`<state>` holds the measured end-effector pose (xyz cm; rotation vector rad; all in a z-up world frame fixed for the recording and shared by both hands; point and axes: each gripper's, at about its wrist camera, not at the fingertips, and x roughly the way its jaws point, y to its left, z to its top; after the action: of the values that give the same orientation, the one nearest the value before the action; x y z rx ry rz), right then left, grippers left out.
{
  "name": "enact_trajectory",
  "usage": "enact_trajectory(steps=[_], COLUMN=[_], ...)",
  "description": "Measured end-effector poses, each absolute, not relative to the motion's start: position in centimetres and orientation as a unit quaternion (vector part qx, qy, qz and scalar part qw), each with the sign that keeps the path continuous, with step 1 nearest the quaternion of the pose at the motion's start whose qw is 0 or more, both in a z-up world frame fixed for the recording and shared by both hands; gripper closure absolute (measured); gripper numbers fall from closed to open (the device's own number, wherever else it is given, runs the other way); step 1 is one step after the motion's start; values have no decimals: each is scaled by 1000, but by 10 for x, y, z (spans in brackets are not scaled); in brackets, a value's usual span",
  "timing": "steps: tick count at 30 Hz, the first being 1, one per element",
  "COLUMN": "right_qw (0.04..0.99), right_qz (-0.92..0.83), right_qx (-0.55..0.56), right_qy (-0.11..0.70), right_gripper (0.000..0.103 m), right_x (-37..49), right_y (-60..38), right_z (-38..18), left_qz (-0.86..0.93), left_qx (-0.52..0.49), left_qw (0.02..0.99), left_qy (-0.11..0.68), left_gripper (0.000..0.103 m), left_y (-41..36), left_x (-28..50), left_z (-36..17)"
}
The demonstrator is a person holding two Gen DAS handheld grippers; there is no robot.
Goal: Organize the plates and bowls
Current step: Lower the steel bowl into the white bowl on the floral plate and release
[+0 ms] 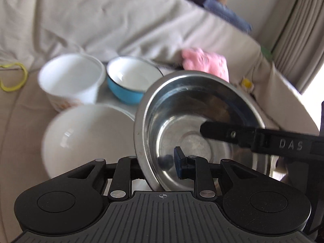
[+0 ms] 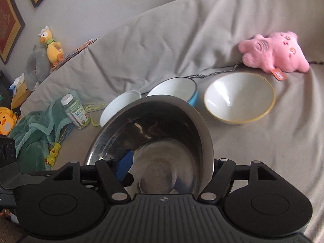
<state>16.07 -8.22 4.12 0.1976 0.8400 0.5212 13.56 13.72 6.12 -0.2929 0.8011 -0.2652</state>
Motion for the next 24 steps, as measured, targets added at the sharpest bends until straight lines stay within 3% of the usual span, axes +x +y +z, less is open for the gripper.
enact_trajectory(steps=[2, 11, 24], right_qw=[870, 852, 818], right_qz=[263, 296, 252], right_qx=[84, 16, 67], right_qy=[408, 432, 513], right_gripper=[30, 30, 32], right_x=[162, 173, 204], right_y=[-58, 31, 20], right_z=[44, 32, -22], left_qz=[-119, -62, -35], left_qx=[-178, -247, -231], left_qw=[911, 895, 883], left_qy=[352, 366, 406], left_gripper=[75, 75, 78], left_y=[166, 246, 242], left_x=[127, 129, 148], left_z=[60, 44, 9])
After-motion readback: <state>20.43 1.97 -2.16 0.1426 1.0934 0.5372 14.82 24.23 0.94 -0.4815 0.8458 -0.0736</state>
